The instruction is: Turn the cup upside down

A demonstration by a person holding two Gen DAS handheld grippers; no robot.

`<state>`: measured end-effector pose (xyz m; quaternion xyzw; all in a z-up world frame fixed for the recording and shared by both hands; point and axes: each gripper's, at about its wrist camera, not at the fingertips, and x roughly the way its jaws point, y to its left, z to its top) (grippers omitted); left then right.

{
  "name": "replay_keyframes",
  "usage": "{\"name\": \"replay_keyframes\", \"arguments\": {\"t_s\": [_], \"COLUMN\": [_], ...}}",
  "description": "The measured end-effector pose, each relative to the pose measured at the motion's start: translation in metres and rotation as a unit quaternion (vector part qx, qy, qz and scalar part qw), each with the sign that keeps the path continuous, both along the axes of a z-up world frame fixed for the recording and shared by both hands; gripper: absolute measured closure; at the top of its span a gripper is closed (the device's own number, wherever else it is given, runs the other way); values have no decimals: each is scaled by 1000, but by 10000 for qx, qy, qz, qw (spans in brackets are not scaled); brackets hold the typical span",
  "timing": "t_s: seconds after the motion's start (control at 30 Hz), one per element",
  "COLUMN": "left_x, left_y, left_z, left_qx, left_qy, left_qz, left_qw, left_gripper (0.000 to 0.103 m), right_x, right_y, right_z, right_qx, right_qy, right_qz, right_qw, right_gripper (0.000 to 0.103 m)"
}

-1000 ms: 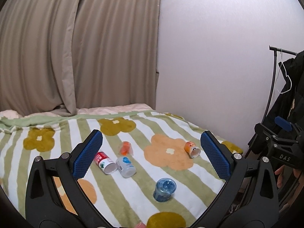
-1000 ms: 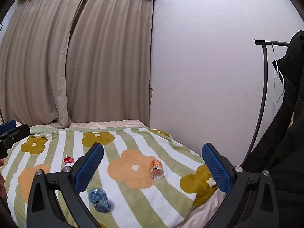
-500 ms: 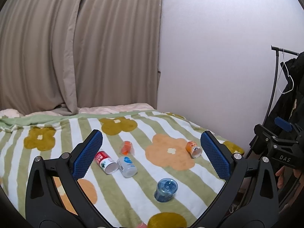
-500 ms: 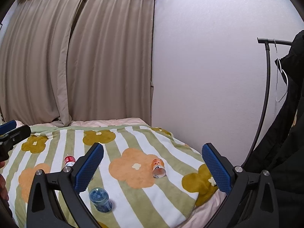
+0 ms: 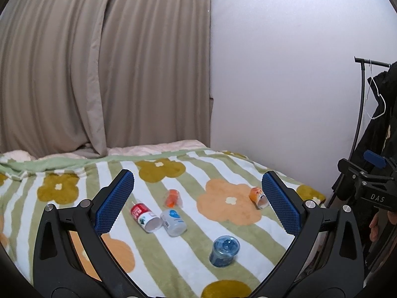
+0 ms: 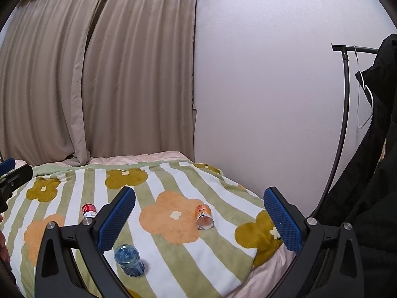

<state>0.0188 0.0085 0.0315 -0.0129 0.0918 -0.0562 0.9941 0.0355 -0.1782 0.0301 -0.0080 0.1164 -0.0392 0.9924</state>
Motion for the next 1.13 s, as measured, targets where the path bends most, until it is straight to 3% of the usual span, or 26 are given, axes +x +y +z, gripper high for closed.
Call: {"name": "replay_keyframes", "arguments": {"t_s": [0.57, 0.83, 1.13], "left_x": [-4, -8, -10], "left_y": [-2, -10, -11], "left_z": [1, 1, -2], "left_qx": [48, 355, 318], "left_qy": [-57, -245, -297], "left_qz": [-29, 260, 54], "left_qw": [10000, 9987, 9990], "left_gripper": [0, 0, 0], "right_x": [0, -2, 5], "right_y": [3, 5, 5], "right_z": [6, 5, 5], "right_qx": [-49, -85, -133], "right_qy": [-97, -105, -61], "right_qz": [4, 1, -13], "right_qw": [9999, 9999, 9999], "right_gripper": [0, 0, 0]}}
